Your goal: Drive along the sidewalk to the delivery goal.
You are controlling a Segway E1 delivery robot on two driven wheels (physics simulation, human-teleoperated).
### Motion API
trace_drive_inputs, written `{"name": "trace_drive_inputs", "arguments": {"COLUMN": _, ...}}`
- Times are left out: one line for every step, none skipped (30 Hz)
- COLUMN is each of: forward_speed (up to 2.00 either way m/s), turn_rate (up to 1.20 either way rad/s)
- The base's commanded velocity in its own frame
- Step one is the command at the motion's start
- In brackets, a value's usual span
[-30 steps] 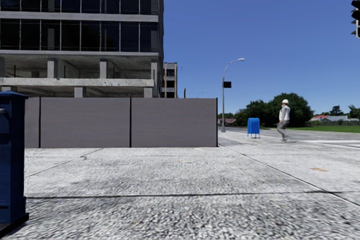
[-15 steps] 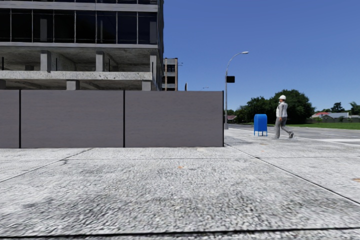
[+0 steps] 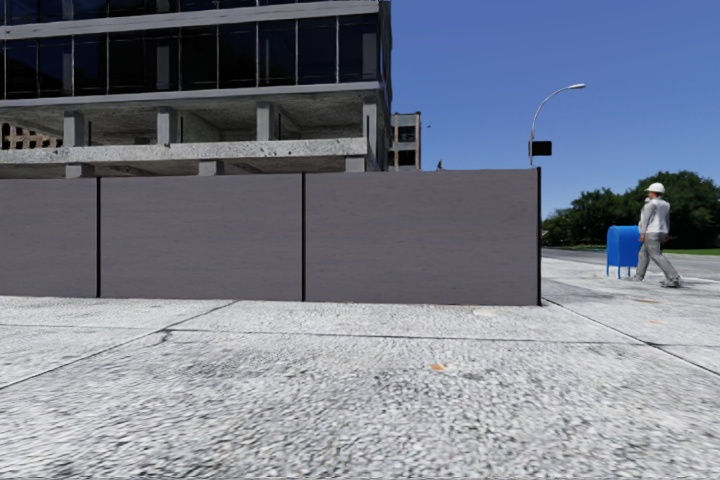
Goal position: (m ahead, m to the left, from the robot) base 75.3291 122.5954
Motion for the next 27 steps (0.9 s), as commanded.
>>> {"name": "trace_drive_inputs", "arguments": {"forward_speed": 1.58, "turn_rate": 0.64}}
{"name": "trace_drive_inputs", "arguments": {"forward_speed": 1.58, "turn_rate": 0.65}}
{"name": "trace_drive_inputs", "arguments": {"forward_speed": 1.58, "turn_rate": 0.65}}
{"name": "trace_drive_inputs", "arguments": {"forward_speed": 1.58, "turn_rate": 0.65}}
{"name": "trace_drive_inputs", "arguments": {"forward_speed": 1.58, "turn_rate": 0.65}}
{"name": "trace_drive_inputs", "arguments": {"forward_speed": 1.58, "turn_rate": 0.65}}
{"name": "trace_drive_inputs", "arguments": {"forward_speed": 1.58, "turn_rate": 0.65}}
{"name": "trace_drive_inputs", "arguments": {"forward_speed": 1.58, "turn_rate": 0.65}}
{"name": "trace_drive_inputs", "arguments": {"forward_speed": 1.58, "turn_rate": 0.65}}
{"name": "trace_drive_inputs", "arguments": {"forward_speed": 1.58, "turn_rate": 0.65}}
{"name": "trace_drive_inputs", "arguments": {"forward_speed": 1.58, "turn_rate": 0.65}}
{"name": "trace_drive_inputs", "arguments": {"forward_speed": 1.58, "turn_rate": 0.65}}
{"name": "trace_drive_inputs", "arguments": {"forward_speed": 1.64, "turn_rate": 0.65}}
{"name": "trace_drive_inputs", "arguments": {"forward_speed": 1.78, "turn_rate": 0.65}}
{"name": "trace_drive_inputs", "arguments": {"forward_speed": 1.78, "turn_rate": 0.65}}
{"name": "trace_drive_inputs", "arguments": {"forward_speed": 1.92, "turn_rate": 0.65}}
{"name": "trace_drive_inputs", "arguments": {"forward_speed": 2.0, "turn_rate": 0.65}}
{"name": "trace_drive_inputs", "arguments": {"forward_speed": 2.0, "turn_rate": 0.65}}
{"name": "trace_drive_inputs", "arguments": {"forward_speed": 2.0, "turn_rate": 0.65}}
{"name": "trace_drive_inputs", "arguments": {"forward_speed": 2.0, "turn_rate": 0.65}}
{"name": "trace_drive_inputs", "arguments": {"forward_speed": 2.0, "turn_rate": 0.65}}
{"name": "trace_drive_inputs", "arguments": {"forward_speed": 2.0, "turn_rate": 0.65}}
{"name": "trace_drive_inputs", "arguments": {"forward_speed": 2.0, "turn_rate": 0.65}}
{"name": "trace_drive_inputs", "arguments": {"forward_speed": 2.0, "turn_rate": 0.65}}
{"name": "trace_drive_inputs", "arguments": {"forward_speed": 2.0, "turn_rate": 0.65}}
{"name": "trace_drive_inputs", "arguments": {"forward_speed": 2.0, "turn_rate": 0.65}}
{"name": "trace_drive_inputs", "arguments": {"forward_speed": 2.0, "turn_rate": 0.65}}
